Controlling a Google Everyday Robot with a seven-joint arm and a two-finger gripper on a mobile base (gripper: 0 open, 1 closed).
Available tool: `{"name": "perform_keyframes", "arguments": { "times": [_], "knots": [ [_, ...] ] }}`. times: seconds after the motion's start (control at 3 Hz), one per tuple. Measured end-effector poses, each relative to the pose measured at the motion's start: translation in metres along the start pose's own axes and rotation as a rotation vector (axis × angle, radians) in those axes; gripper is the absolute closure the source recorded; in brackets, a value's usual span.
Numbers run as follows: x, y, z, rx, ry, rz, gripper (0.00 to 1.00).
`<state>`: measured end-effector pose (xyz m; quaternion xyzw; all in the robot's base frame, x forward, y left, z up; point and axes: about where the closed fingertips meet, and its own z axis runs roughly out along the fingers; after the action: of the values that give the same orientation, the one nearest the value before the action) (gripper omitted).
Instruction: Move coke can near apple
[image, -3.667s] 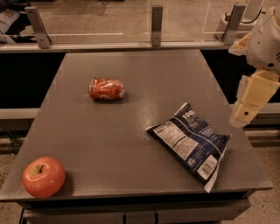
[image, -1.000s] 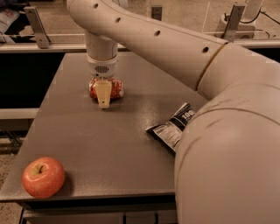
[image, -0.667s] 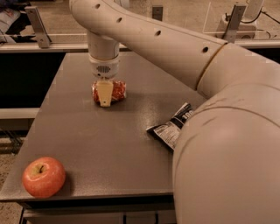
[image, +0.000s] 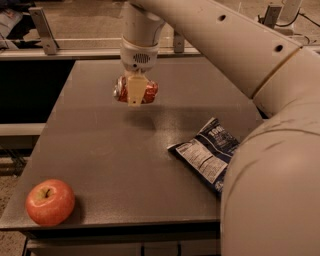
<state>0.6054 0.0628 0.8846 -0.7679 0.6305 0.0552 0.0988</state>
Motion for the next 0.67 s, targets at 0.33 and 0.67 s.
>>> {"name": "perform_keyframes", "arguments": {
  "times": [0.33,0.67],
  "knots": [
    [0.000,-0.001,0.000,0.002,-0.001,0.001,1.00],
    [-0.020,0.014,0.007,0.031,0.029,-0.092,1.00]
  ]
}}
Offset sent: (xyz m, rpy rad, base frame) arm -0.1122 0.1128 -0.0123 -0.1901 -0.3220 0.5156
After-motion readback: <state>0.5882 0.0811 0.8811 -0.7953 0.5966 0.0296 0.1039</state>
